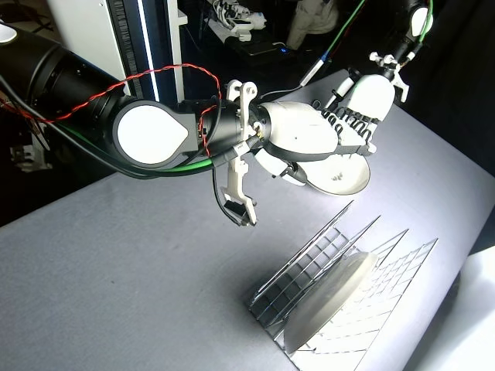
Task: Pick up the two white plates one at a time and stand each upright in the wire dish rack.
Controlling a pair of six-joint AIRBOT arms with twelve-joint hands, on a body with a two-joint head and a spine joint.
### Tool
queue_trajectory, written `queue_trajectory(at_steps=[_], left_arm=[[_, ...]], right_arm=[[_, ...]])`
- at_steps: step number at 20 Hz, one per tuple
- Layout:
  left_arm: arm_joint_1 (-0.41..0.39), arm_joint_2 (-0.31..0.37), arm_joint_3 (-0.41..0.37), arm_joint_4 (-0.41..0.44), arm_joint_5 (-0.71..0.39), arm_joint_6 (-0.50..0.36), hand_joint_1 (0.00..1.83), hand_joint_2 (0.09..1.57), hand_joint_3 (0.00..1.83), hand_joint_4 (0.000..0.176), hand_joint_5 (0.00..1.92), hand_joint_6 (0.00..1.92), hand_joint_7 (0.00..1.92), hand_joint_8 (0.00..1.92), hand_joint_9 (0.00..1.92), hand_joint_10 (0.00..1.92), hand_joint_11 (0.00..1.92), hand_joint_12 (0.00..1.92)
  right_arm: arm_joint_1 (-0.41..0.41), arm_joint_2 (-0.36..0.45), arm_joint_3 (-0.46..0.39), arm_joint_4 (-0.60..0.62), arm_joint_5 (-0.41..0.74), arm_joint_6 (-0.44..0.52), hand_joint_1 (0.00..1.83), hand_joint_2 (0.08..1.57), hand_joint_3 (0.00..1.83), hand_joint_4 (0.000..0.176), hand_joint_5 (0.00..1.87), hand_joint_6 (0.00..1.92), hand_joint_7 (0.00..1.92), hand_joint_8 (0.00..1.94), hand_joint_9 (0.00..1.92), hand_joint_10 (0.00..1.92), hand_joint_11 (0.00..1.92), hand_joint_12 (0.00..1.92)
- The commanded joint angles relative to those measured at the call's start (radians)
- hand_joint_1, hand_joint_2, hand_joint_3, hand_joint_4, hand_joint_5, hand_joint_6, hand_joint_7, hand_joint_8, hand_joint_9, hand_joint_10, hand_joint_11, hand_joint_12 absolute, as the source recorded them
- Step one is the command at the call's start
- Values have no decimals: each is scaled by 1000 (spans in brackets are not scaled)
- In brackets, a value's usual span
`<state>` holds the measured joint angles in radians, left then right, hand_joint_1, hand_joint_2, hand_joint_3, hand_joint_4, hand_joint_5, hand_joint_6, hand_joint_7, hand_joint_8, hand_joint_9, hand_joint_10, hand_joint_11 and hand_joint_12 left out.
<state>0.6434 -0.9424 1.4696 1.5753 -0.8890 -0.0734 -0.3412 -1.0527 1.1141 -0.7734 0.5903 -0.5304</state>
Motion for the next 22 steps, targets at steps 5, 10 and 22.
queue_trajectory(at_steps=[5, 10, 22], left_arm=[[-72, 17, 12, -44, -23, -2, 32, 1325, 4, 0, 112, 4, 112, 1, 92, 1, 0, 270], [-78, 7, 35, -67, 26, 18, 25, 1312, 0, 0, 148, 6, 153, 6, 129, 7, 0, 333], [-48, -5, 28, -67, 54, 19, 27, 1319, 1, 0, 132, 0, 139, 1, 122, 0, 0, 312]], right_arm=[[10, 7, -2, 37, 120, -10, 1673, 1147, 7, 0, 81, 2, 1, 0, 0, 0, 0, 261], [10, 8, -8, 37, 123, 1, 1663, 1141, 0, 0, 56, 0, 0, 0, 0, 0, 0, 200], [-1, 18, -20, 37, 126, 1, 1646, 1117, 0, 0, 17, 5, 0, 0, 0, 0, 0, 118]])
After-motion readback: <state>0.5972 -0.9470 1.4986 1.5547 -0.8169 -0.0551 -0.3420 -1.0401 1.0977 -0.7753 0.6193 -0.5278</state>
